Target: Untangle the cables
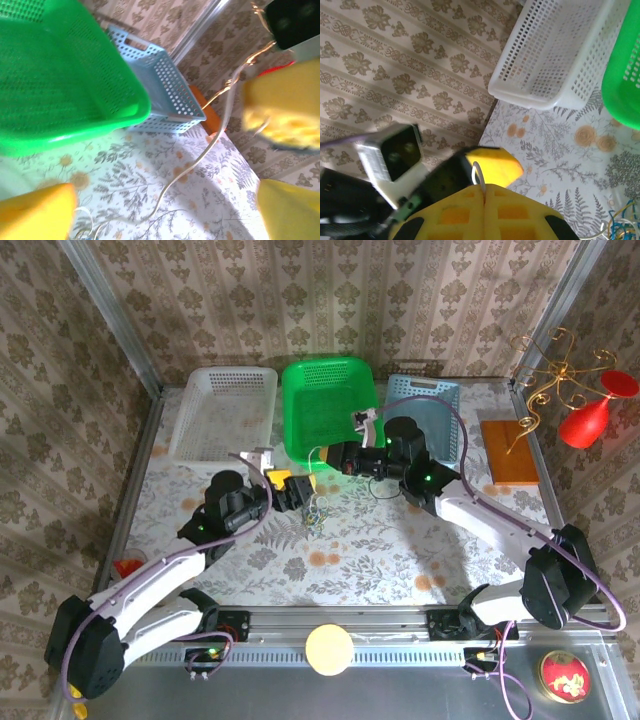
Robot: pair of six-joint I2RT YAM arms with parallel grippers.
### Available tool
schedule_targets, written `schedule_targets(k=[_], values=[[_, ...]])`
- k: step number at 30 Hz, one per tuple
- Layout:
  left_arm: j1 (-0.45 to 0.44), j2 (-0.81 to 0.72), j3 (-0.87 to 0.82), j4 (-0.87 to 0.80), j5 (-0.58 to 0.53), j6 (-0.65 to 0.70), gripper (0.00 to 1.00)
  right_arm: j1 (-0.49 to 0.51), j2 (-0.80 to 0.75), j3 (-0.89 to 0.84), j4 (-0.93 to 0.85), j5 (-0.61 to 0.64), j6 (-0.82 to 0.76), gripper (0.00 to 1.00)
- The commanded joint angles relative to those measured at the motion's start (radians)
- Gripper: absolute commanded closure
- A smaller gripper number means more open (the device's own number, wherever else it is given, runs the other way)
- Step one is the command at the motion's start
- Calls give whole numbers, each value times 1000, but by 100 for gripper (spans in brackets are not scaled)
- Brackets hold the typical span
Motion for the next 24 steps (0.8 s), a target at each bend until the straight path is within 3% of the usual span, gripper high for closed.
schedule_targets(k=[1,11,24], values=[[0,-32,-54,-37,-63,29,0,-8,-24,38,-58,5,-37,100],[-21,-1,-135,-79,-140,93,0,-32,-19,52,-59,26,-18,100],[-91,342,-21,41,-210,192,0,-32,-38,47,-65,30,-1,100]])
